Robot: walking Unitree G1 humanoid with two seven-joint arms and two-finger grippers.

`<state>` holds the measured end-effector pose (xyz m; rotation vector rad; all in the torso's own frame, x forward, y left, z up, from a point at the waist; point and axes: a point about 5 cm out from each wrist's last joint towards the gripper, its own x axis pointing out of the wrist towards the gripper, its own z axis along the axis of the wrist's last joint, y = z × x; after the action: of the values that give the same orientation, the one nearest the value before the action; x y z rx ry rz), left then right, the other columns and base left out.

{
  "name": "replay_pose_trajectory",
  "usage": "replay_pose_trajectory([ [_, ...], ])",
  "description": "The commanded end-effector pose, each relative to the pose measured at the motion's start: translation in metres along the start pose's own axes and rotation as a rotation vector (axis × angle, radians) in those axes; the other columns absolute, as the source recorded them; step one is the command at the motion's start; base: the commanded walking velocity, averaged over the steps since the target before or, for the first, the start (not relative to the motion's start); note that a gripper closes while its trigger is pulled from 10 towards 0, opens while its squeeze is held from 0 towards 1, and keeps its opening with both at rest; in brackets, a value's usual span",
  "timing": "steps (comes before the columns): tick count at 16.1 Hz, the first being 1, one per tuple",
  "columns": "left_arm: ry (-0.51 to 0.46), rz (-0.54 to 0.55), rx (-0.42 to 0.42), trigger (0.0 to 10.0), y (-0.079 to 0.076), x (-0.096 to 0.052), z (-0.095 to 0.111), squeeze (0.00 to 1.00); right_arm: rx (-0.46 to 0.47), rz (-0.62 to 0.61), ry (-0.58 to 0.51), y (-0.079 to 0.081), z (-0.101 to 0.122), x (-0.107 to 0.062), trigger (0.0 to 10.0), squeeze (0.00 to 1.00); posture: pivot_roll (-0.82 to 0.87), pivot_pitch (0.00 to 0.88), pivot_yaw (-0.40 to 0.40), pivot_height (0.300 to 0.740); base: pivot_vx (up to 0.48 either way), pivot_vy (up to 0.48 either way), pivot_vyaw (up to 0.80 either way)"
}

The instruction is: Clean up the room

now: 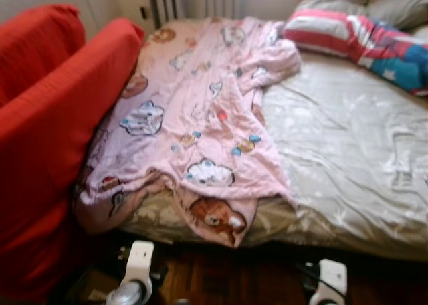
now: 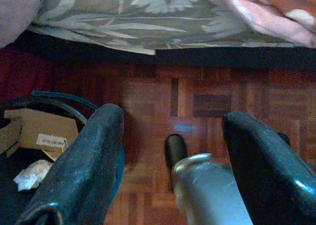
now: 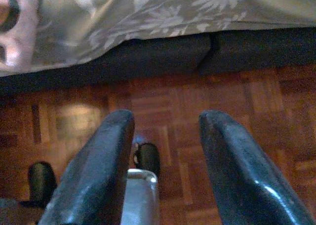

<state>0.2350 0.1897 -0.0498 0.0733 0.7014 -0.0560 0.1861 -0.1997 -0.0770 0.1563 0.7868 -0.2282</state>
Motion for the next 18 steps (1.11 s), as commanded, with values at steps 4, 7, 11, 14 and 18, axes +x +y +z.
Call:
replay_pose_trajectory([
  [4,0.031,0.018,-0.008,10.0,0.0055,-0.0050,-0.0136,0.00,0.011,0.027,0.001,0.0097,-0.0015,0.0001,10.0,0.00,0.08,0.198,0.006,0.740,0.000,0.076,0.00],
  [7,0.029,0.018,-0.015,10.0,0.0050,-0.0049,-0.0134,0.00,0.012,0.028,-0.004,0.0103,-0.0001,0.0005,10.0,0.00,0.08,0.199,0.006,0.740,0.000,0.000,0.00],
  [11,0.035,0.014,-0.013,10.0,0.0035,-0.0052,-0.0151,0.00,0.005,0.030,-0.001,0.0104,-0.0013,0.0001,10.0,0.00,0.08,0.199,0.002,0.740,0.000,0.000,0.00],
  [14,0.041,0.012,-0.006,10.0,0.0029,-0.0055,-0.0165,0.00,0.002,0.031,0.000,0.0106,-0.0011,0.0002,10.0,0.00,0.08,0.197,0.001,0.740,0.000,0.000,0.00],
  [18,0.051,0.016,0.012,10.0,0.0034,-0.0062,-0.0189,0.00,-0.003,0.034,0.002,0.0113,-0.0013,0.0002,10.0,0.00,0.08,0.190,0.001,0.740,0.000,-0.322,0.00],
])
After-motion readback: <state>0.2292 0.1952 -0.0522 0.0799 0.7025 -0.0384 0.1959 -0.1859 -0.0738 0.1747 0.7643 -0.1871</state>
